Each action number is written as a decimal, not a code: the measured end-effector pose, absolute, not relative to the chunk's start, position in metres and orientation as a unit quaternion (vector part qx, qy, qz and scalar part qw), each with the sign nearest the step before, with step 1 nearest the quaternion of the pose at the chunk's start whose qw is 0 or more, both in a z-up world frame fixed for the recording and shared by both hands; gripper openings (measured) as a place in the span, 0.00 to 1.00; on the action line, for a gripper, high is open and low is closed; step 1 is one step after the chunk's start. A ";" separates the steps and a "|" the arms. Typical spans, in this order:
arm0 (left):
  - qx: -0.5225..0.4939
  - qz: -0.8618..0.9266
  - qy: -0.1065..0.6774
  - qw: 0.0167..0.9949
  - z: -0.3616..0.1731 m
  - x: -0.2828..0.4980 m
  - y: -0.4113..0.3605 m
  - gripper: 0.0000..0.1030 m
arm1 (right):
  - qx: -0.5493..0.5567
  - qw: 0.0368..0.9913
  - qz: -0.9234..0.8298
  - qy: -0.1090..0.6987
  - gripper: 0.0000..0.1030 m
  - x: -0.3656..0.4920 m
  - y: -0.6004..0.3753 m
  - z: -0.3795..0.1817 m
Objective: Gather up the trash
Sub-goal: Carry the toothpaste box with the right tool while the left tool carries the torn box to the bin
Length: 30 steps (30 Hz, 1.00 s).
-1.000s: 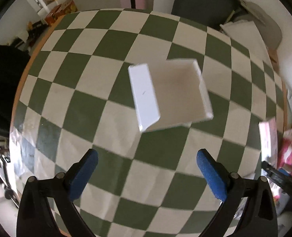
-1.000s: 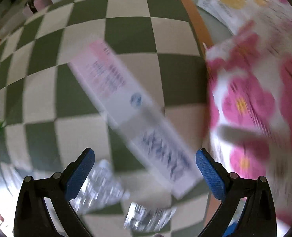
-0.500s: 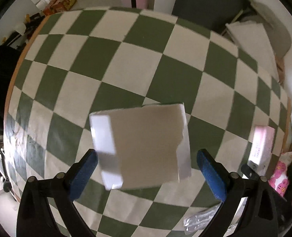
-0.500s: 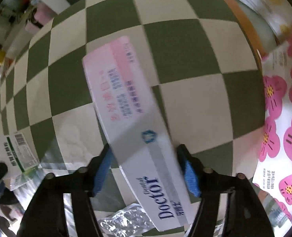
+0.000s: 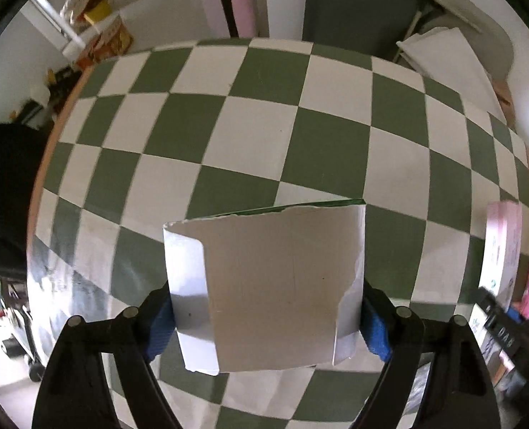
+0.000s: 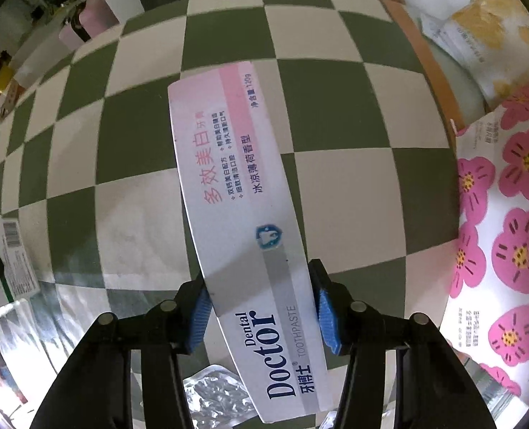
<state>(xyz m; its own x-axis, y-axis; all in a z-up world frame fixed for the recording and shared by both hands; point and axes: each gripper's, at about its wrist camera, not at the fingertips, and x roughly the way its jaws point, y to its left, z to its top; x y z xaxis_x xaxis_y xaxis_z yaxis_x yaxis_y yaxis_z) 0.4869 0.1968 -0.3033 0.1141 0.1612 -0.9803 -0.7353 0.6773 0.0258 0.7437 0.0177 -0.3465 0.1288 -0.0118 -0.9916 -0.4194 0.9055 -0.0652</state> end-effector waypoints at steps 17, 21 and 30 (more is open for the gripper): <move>-0.187 0.299 0.482 0.802 -0.192 0.374 0.150 0.81 | -0.099 0.801 0.190 0.560 0.51 0.618 0.001 -0.226; -0.175 0.285 0.463 0.821 -0.176 0.322 0.138 0.81 | -0.076 0.807 0.201 0.550 0.51 0.549 -0.012 -0.209; -0.142 0.234 0.451 0.849 -0.167 0.176 0.106 0.81 | -0.029 0.816 0.198 0.543 0.50 0.361 -0.050 -0.199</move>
<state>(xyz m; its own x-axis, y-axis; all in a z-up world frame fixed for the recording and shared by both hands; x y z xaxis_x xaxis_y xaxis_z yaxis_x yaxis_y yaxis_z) 0.1760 0.1059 -0.1674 0.4832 0.2696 -0.8330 -0.5255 0.8503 -0.0296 0.3607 -0.0498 -0.1991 0.3324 0.2924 -0.8967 -0.3547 0.9197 0.1684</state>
